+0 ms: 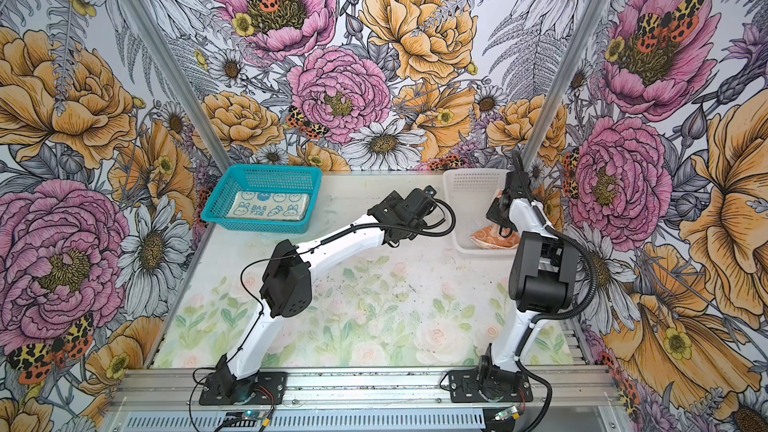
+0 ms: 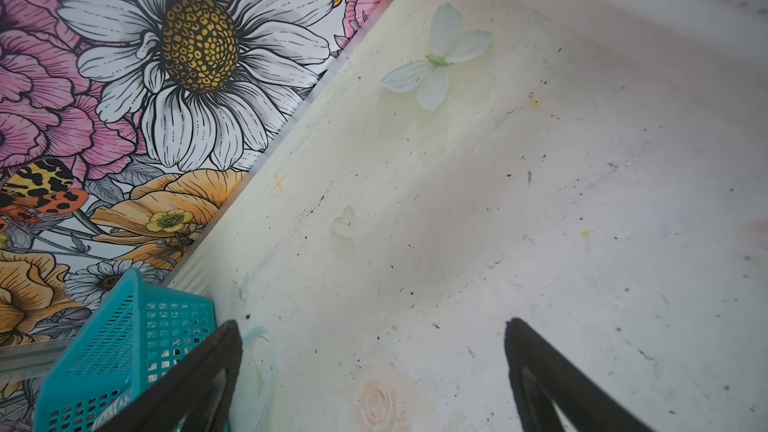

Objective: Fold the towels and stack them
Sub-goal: 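Grasp the orange bunny towel in the white basket with the right gripper, then lift the orange towel out and drop it on the table center with the right gripper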

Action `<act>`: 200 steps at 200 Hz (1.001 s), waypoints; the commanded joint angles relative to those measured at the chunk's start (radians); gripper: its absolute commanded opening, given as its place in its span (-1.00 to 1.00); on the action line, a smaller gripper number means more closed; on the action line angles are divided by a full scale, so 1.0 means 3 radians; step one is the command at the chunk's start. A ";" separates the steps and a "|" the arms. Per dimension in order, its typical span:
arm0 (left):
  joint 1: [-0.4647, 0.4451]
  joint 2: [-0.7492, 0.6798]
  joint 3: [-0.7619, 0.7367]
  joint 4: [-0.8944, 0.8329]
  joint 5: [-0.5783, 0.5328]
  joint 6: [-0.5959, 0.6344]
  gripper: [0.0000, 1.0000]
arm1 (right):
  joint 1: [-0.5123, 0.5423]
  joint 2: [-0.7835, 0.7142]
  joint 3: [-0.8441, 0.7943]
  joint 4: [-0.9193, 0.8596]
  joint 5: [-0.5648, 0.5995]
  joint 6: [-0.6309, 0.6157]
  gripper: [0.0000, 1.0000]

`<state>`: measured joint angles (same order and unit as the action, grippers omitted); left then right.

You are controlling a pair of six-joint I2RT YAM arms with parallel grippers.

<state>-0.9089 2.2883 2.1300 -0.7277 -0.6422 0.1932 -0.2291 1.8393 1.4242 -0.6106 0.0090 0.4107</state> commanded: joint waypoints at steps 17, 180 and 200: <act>0.0130 -0.0605 -0.0291 0.0197 0.0005 -0.0301 0.98 | 0.0240 -0.0634 0.0100 0.0005 -0.0253 0.0097 -1.00; 0.1284 -0.3536 -0.3209 0.0952 0.0815 -0.1716 0.98 | 0.2665 -0.0442 0.1907 -0.0691 -0.0379 0.0326 -1.00; 0.1343 -0.3661 -0.3319 0.0961 0.0806 -0.1726 0.98 | 0.2601 -0.0355 0.1766 -0.0681 -0.0383 0.0302 -1.00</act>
<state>-0.5201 1.2266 1.1702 -0.4961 -0.4538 -0.2707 0.5819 1.6917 1.9751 -0.7959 -0.1001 0.4931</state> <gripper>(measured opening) 0.987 0.047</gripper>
